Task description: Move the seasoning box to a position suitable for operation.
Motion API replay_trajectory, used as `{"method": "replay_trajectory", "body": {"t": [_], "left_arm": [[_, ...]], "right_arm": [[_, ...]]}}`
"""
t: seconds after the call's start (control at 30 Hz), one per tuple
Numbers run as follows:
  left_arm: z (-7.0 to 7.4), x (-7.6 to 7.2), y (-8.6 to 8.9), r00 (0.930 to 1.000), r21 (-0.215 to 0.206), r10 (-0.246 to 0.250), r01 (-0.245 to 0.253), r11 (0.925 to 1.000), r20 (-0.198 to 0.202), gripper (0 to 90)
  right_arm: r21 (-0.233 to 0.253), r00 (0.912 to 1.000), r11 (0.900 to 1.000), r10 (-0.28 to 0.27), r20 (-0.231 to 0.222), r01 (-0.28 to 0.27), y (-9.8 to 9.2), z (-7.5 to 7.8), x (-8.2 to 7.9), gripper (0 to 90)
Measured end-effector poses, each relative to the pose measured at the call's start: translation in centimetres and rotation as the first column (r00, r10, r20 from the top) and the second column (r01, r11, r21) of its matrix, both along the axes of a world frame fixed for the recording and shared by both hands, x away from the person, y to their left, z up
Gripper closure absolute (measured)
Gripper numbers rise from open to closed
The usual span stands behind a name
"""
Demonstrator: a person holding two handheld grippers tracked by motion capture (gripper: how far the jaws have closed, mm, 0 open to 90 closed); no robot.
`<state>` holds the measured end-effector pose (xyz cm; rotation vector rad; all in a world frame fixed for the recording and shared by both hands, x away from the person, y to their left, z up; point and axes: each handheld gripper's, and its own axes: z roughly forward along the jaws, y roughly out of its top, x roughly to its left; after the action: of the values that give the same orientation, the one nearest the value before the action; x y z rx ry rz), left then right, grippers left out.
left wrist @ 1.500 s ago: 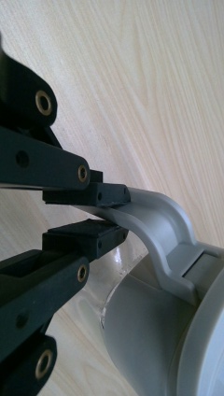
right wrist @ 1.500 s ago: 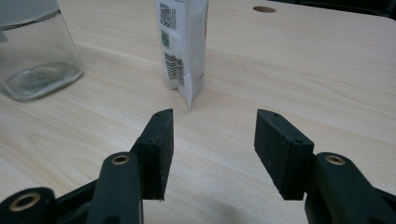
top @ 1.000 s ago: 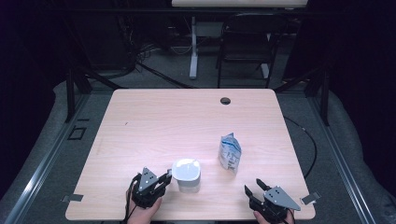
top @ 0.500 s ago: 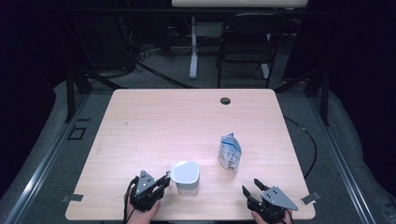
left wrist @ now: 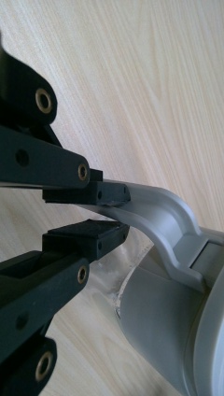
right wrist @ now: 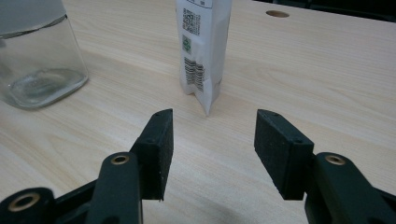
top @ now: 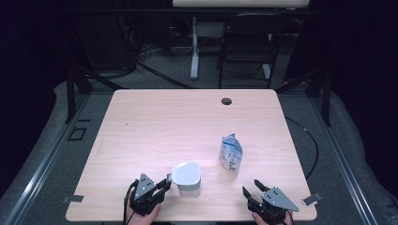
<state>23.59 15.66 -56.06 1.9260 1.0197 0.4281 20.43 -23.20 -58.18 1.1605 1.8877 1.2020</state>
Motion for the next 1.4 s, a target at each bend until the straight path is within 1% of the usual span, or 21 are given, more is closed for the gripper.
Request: {"method": "replay_trajectory", "body": {"t": [0.17, 0.2, 0.33, 0.4, 0.43, 0.5, 0.6, 0.73, 0.8, 0.83, 0.9, 0.93, 0.97, 1.0, 1.07, 1.17, 1.2, 1.27, 1.3, 1.33, 1.4], "left_arm": [[0.0, 0.1, 0.4, 1.0, -0.015, 0.003, -0.003, 0.9999, -0.004, 74.9], [-0.1, 0.1, 0.5, 0.9999, -0.03, 0.011, -0.012, 0.9995, -0.008, 74.0], [-0.1, 0.0, 0.8, 0.9999, -0.029, 0.004, -0.005, 0.9996, -0.01, 71.0], [-0.1, -0.1, 1.1, 0.9999, -0.04, 0.003, -0.004, 0.9992, -0.016, 69.7], [-0.1, -0.1, 1.2, 1.0, -0.041, 0.0, 0.0, 0.9992, -0.01, 69.0], [-0.2, -0.2, 1.3, 0.9999, -0.049, -0.002, 0.001, 0.9988, -0.017, 68.2], [-0.3, -0.3, 1.6, 0.9999, -0.049, 0.001, -0.002, 0.9988, -0.014, 67.5], [-0.2, -0.5, 2.3, 0.9999, -0.065, 0.007, -0.007, 0.9979, -0.014, 65.5], [-0.1, -0.5, 2.6, 0.9999, -0.061, 0.011, -0.012, 0.9981, -0.013, 65.5], [-0.1, -0.5, 2.8, 0.9996, -0.06, 0.017, -0.018, 0.998, -0.021, 65.7], [0.1, -0.5, 3.2, 0.9994, -0.055, 0.023, -0.024, 0.9982, -0.024, 66.4], [0.3, -0.5, 3.5, 0.9994, -0.056, 0.025, -0.027, 0.9981, -0.024, 67.0], [0.3, -0.5, 3.5, 0.9994, -0.056, 0.025, -0.027, 0.9981, -0.024, 67.5], [0.4, -0.4, 3.8, 0.9993, -0.061, 0.034, -0.035, 0.9975, -0.015, 67.5], [0.6, -0.4, 3.9, 0.9993, -0.062, 0.035, -0.036, 0.9974, -0.017, 68.1], [1.0, -0.2, 4.2, 0.9991, -0.063, 0.039, -0.04, 0.9972, -0.016, 68.2], [1.3, -0.1, 4.3, 0.999, -0.055, 0.039, -0.041, 0.9976, -0.021, 68.6], [1.6, 0.1, 4.4, 0.9994, -0.061, 0.031, -0.032, 0.9976, -0.015, 68.3], [1.9, 0.2, 4.5, 0.9996, -0.054, 0.021, -0.022, 0.9983, -0.016, 68.0], [2.1, 0.3, 4.4, 0.9997, -0.063, 0.021, -0.022, 0.9978, -0.007, 67.7], [2.4, 0.4, 4.4, 0.9999, -0.059, 0.014, -0.014, 0.9982, -0.01, 67.2]], "right_arm": [[-0.001, 0.9999, 1.0, 0.012, -0.002, -0.012, 0.3, 0.0, 0.1, 47.5], [-0.006, 0.9999, 1.0, 0.015, -0.006, -0.015, 0.3, 0.0, 0.0, 47.5], [-0.001, 0.9999, 1.0, 0.014, -0.002, -0.014, 0.4, 0.0, 0.0, 47.5], [-0.005, 0.9999, 1.0, 0.014, -0.002, -0.014, 0.4, 0.1, 0.0, 47.5], [-0.012, 0.9999, 1.0, 0.016, -0.004, -0.016, 0.4, 0.1, 0.0, 47.5], [-0.008, 0.9999, 1.0, 0.015, 0.004, -0.015, 0.4, 0.2, 0.0, 47.7], [0.005, 0.9999, 1.0, 0.011, 0.001, -0.011, 0.4, 0.2, 0.0, 48.0], [0.001, 0.9999, 1.0, 0.007, 0.008, -0.007, 0.5, 0.3, 0.0, 48.0], [0.005, 0.9999, 1.0, 0.007, 0.009, -0.007, 0.6, 0.4, 0.0, 48.0], [0.005, 0.9999, 1.0, 0.011, 0.011, -0.012, 0.6, 0.4, 0.0, 48.0], [0.016, 0.9998, 1.0, 0.019, 0.006, -0.019, 0.7, 0.5, 0.0, 49.4], [0.023, 0.9993, 0.999, 0.039, -0.002, -0.039, 0.8, 0.7, -0.1, 50.4], [0.023, 0.9993, 0.999, 0.039, -0.002, -0.039, 0.8, 0.7, -0.1, 50.4], [0.02, 0.9983, 0.998, 0.058, 0.004, -0.058, 1.2, 0.9, -0.2, 50.9], [0.02, 0.998, 0.998, 0.062, 0.008, -0.062, 1.3, 0.9, -0.2, 51.2], [0.005, 0.9965, 0.997, 0.083, 0.005, -0.083, 1.8, 1.2, -0.2, 52.1], [0.002, 0.9954, 0.995, 0.096, 0.002, -0.096, 2.2, 1.3, -0.1, 52.1], [-0.001, 0.9942, 0.994, 0.107, 0.004, -0.107, 2.5, 1.4, 0.0, 52.8], [-0.002, 0.9935, 0.993, 0.114, 0.0, -0.114, 2.7, 1.5, 0.0, 53.3], [-0.003, 0.9929, 0.993, 0.119, -0.005, -0.119, 2.9, 1.5, 0.0, 53.3], [-0.013, 0.9923, 0.992, 0.124, -0.008, -0.124, 3.0, 1.6, 0.0, 53.3]]}}
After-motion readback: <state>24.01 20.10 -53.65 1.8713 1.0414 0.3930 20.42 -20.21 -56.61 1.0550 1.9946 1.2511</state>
